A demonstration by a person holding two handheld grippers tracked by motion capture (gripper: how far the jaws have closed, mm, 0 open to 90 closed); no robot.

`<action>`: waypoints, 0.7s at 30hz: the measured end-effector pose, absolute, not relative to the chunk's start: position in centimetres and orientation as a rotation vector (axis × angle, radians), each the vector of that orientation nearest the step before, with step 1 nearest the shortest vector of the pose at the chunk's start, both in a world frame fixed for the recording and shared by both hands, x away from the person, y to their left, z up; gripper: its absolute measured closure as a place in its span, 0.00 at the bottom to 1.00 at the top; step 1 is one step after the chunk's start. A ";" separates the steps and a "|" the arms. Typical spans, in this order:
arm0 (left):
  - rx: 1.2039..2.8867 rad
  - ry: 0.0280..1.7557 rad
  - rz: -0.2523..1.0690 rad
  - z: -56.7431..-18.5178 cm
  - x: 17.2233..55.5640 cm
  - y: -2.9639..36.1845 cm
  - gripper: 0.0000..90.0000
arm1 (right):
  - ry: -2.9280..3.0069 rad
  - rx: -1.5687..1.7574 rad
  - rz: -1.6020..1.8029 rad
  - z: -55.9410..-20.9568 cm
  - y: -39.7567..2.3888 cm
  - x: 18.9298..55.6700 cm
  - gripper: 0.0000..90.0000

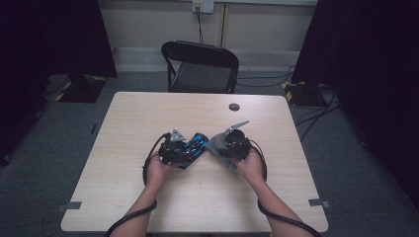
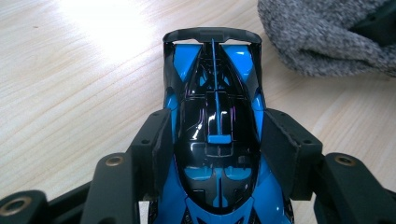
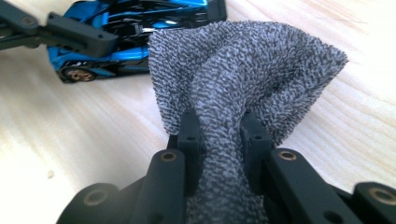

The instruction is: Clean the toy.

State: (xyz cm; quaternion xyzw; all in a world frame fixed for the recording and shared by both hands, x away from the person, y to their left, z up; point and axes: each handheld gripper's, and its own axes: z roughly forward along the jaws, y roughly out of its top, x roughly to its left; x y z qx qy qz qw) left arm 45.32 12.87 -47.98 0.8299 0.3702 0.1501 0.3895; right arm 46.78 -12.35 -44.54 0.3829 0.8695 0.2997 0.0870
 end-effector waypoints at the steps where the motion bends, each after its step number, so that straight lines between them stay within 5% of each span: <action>1: 2.110 0.941 0.381 -48.0 45.3 12.9 0.49 | 2.590 1.141 0.893 -44.5 -12.4 46.8 0.83; 21: 2.120 0.938 0.388 -47.9 45.3 12.9 0.49 | 2.516 1.246 0.804 -46.3 -13.2 48.4 0.83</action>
